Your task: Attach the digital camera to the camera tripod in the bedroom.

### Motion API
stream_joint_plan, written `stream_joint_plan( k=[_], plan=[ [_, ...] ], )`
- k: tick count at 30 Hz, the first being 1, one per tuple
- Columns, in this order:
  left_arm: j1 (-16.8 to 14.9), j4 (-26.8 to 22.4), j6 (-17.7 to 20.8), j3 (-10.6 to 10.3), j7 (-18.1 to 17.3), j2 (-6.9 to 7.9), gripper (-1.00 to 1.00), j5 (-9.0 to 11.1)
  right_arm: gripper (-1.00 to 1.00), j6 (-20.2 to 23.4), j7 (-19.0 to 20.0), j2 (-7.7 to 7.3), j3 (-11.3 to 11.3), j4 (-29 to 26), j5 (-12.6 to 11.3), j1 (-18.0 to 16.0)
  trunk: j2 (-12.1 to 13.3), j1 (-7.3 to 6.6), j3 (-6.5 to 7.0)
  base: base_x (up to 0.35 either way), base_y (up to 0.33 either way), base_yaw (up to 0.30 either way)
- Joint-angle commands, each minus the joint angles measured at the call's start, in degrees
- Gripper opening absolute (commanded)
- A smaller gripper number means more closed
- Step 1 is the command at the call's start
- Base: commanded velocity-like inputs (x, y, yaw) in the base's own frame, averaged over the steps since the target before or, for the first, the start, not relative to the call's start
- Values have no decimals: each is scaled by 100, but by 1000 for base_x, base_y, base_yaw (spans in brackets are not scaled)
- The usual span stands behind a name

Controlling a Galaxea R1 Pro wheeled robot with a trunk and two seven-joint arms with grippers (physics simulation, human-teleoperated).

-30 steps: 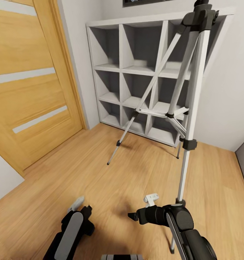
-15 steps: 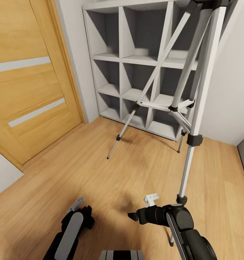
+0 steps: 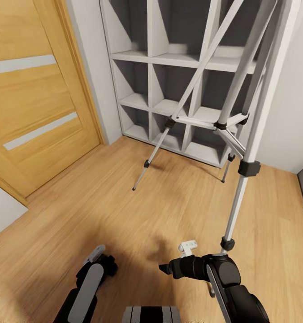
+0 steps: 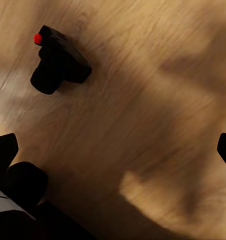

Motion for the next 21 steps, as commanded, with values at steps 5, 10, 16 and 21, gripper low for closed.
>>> stream_joint_plan(
  k=[5, 10, 16, 21],
  plan=[
    [-3, -15, 33, -1, 29, -5, 100, 14, 100, 14, 50, 2, -2, -10, 57, -3, -9, 12, -116, 0, 0, 0],
    [-3, -26, 33, -5, 11, -7, 100, 12, 100, 10, 51, 2, -3, -16, 54, -3, -16, 24, -227, 0, 0, 0],
    [-3, -48, 33, -14, -7, -7, 100, 6, 100, 9, 51, 9, 7, -20, 49, -3, -24, 40, -360, 0, 0, 0],
    [-3, -68, 27, -26, -25, -7, 100, 2, 100, -50, 51, 9, 7, -20, 49, -3, -30, 53, -470, 0, 0, 0]
  ],
)
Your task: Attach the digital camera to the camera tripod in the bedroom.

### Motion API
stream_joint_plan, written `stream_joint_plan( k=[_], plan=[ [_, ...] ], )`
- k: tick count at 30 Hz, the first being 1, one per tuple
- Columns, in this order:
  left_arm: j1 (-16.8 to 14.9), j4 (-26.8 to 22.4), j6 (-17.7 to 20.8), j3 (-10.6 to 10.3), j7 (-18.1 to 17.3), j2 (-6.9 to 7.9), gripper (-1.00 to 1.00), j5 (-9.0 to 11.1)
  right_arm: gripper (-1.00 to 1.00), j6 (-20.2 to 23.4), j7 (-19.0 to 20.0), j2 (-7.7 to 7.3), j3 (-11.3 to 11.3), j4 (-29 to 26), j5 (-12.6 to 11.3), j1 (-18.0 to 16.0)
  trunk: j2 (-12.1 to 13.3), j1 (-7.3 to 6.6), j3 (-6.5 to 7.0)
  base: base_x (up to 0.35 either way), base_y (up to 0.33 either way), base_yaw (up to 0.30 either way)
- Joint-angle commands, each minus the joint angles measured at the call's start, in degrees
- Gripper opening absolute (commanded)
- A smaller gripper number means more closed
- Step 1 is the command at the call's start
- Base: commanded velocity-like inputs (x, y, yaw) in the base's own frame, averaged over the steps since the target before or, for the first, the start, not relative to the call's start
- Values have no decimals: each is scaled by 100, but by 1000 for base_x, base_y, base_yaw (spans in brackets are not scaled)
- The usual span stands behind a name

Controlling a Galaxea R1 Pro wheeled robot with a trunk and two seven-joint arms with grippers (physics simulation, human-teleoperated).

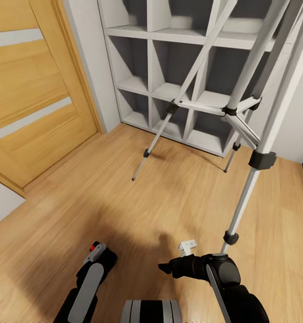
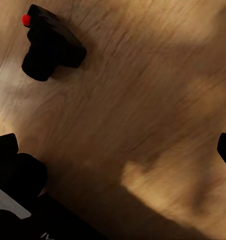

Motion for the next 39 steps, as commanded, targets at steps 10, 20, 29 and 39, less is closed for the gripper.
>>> stream_joint_plan(
  k=[10, 20, 29, 39],
  plan=[
    [-3, -133, 28, -41, 12, -5, 100, -33, 100, 43, 99, -9, -18, -13, 55, -3, -15, 24, -226, 0, 0, 0],
    [-3, -267, 36, -282, 9, -9, 100, -41, 100, 84, 1918, -267, -555, -122, 48, -11, -29, 50, -448, 0, 0, 0],
    [-3, -290, 28, -532, 10, -9, 100, -47, 100, 77, 2993, -369, -1015, -137, 51, -12, -41, 73, -647, 0, 0, 0],
    [-3, -297, 28, -538, 11, -16, 100, -47, 100, 77, 3089, -374, -1030, -137, 56, -12, -54, 99, -869, 0, 0, 0]
  ],
)
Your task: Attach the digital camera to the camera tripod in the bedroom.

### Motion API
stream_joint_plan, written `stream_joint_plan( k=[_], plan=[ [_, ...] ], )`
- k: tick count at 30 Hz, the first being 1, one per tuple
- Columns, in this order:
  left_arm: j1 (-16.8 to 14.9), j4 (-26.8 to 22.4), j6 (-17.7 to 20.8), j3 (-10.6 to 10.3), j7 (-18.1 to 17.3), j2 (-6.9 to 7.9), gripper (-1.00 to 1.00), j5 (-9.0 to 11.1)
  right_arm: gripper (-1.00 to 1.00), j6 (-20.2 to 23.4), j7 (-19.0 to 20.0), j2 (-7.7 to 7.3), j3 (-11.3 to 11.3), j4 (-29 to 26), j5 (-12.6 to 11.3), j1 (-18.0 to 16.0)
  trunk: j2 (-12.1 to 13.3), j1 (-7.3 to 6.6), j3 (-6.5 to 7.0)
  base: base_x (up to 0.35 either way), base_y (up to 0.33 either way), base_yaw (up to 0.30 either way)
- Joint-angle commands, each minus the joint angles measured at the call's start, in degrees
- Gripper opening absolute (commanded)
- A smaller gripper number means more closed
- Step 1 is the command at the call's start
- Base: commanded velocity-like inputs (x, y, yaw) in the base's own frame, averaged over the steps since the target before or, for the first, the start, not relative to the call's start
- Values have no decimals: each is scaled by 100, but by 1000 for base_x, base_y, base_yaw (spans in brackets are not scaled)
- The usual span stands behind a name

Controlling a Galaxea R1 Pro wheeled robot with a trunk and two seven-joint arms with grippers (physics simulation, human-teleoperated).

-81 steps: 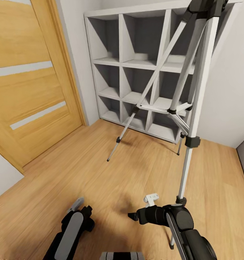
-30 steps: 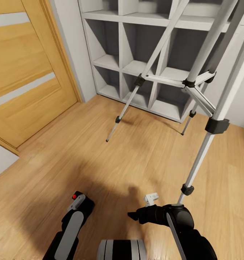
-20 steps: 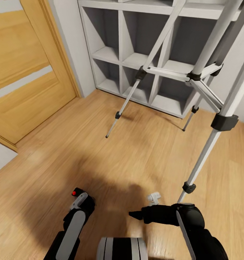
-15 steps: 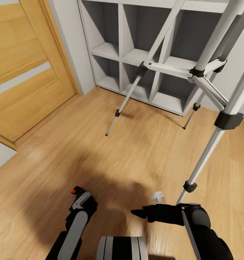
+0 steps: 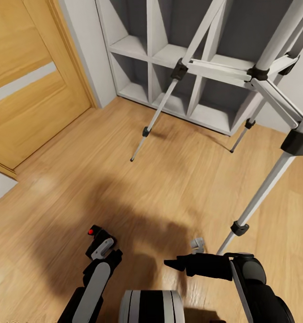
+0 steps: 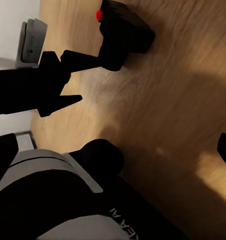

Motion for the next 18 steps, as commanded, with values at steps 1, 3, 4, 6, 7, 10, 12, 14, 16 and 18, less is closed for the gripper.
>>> stream_joint_plan(
  k=[1, 3, 4, 6, 7, 10, 12, 14, 16, 18],
  plan=[
    [-3, -8, 31, -1, 34, -1, 100, 18, 100, 35, 61, 7, -14, -5, 58, -4, -3, 1, -26, 0, 0, 0],
    [-3, -9, 31, -1, 34, -1, 100, 17, 100, 32, 61, 7, -10, -6, 58, -4, -6, 7, -71, 0, 0, 0],
    [-3, -9, 31, -1, 34, -1, 100, 17, 100, 29, 61, 7, -9, -6, 58, -4, -7, 9, -93, 0, 0, 0],
    [-3, -16, 31, -5, 29, -2, 100, 16, 100, 20, 67, 7, -6, -6, 58, -4, -10, 14, -137, 0, 0, 0],
    [-3, -60, 31, -9, 10, -2, 100, 16, 100, 19, 68, 7, -5, -6, 58, -4, -11, 17, -159, 0, 0, 0],
    [-3, -172, 36, -82, -75, -2, 100, 7, 100, 18, 69, 7, -7, -6, 58, -4, -15, 25, -226, 0, 0, 0],
    [-3, -212, 37, -178, -141, -2, 100, -3, 100, 18, 70, 7, -8, -6, 58, -4, -18, 30, -270, 0, 0, 0],
    [-3, -244, 38, -370, -264, 3, 100, -32, 100, 18, 71, 7, -6, -6, 57, -4, -20, 35, -314, 0, 0, 0],
    [-3, -267, 36, -651, -504, 0, 100, -296, 100, 18, 74, 7, -9, -6, 56, -4, -23, 40, -359, 0, 0, 0],
    [-3, -266, 34, -690, -546, -1, 100, -421, 100, 18, 73, 7, -12, -6, 57, -4, -26, 45, -403, 0, 0, 0]
  ],
)
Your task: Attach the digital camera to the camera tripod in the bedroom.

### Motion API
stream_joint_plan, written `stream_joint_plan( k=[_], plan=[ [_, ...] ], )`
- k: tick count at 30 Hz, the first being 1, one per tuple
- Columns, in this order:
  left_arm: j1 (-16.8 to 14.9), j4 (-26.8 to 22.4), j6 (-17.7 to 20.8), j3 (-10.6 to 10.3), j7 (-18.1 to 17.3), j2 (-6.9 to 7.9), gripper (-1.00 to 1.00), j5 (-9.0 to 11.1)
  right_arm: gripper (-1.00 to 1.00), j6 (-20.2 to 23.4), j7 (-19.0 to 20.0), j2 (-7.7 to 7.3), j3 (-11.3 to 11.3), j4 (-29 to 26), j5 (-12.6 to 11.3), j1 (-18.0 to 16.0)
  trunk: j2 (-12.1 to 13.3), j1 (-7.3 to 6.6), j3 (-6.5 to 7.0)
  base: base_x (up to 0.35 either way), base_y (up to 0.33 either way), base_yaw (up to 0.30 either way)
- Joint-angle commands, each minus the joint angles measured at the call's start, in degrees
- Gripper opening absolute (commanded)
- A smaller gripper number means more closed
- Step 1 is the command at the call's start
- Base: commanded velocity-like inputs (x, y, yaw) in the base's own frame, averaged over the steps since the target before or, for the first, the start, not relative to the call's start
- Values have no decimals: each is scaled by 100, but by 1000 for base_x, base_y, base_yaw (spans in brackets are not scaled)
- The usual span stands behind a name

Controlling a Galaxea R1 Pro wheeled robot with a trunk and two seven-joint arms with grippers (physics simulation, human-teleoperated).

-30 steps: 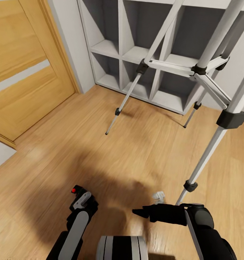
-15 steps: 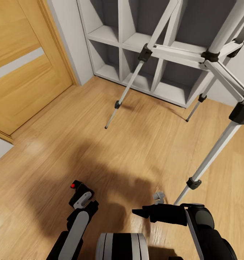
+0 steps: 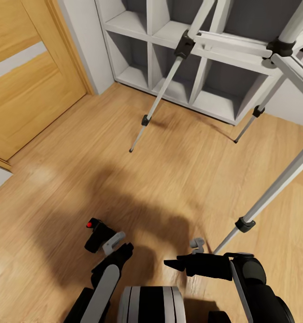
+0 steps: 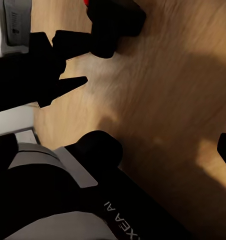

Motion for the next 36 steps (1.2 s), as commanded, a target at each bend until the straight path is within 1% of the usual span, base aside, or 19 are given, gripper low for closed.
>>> stream_joint_plan(
  k=[1, 4, 6, 19, 22, 26, 27, 30, 31, 32, 36],
  plan=[
    [-3, -9, 22, -11, 26, 0, 100, -8, 100, 35, 59, 7, -14, -5, 58, -4, -3, 1, -26, 0, 0, 0],
    [-3, -12, 21, -33, 3, 0, 100, -91, 100, 47, 59, 7, -15, -5, 58, -4, -7, 9, -93, 0, 0, 0],
    [-3, -13, 21, -38, -3, -1, 100, -109, 100, 50, 60, 7, -15, -5, 58, -4, -10, 14, -137, 0, 0, 0],
    [-3, -35, 20, -52, -9, -1, 100, -147, 100, 68, 66, -8, -22, -5, 50, -4, -27, 48, -425, 0, 0, 0],
    [-3, -69, 20, -53, -9, -1, 100, -182, 100, 69, 66, -15, -22, -5, 50, -4, -31, 56, -491, 0, 0, 0],
    [-3, -172, 20, -53, -9, -1, 100, -279, 100, 70, 66, -24, -18, -5, 50, -4, -36, 66, -580, 0, 0, -7],
    [-3, -223, 20, -53, -6, -1, 100, -339, 100, 81, 63, -31, -18, -5, 54, -4, -36, 66, -578, 0, 0, -125],
    [-3, -300, 20, -53, -2, -1, 100, -400, 100, 138, 62, -66, -22, -19, 55, -4, -36, 66, -571, 0, 0, -181],
    [-3, -317, 20, -53, -2, -1, 100, -410, 100, 138, 63, -81, -22, -30, 56, -4, -36, 66, -568, 0, 0, -226],
    [-3, -373, 22, -56, -1, -1, 100, -432, 100, 138, 65, -143, -24, -75, 54, -4, -36, 66, -566, 0, 0, -237],
    [-3, -434, 26, -60, 0, -1, 100, -447, 100, 138, 65, -174, -24, -99, 51, -4, -36, 66, -559, 0, 0, -142]
  ],
)
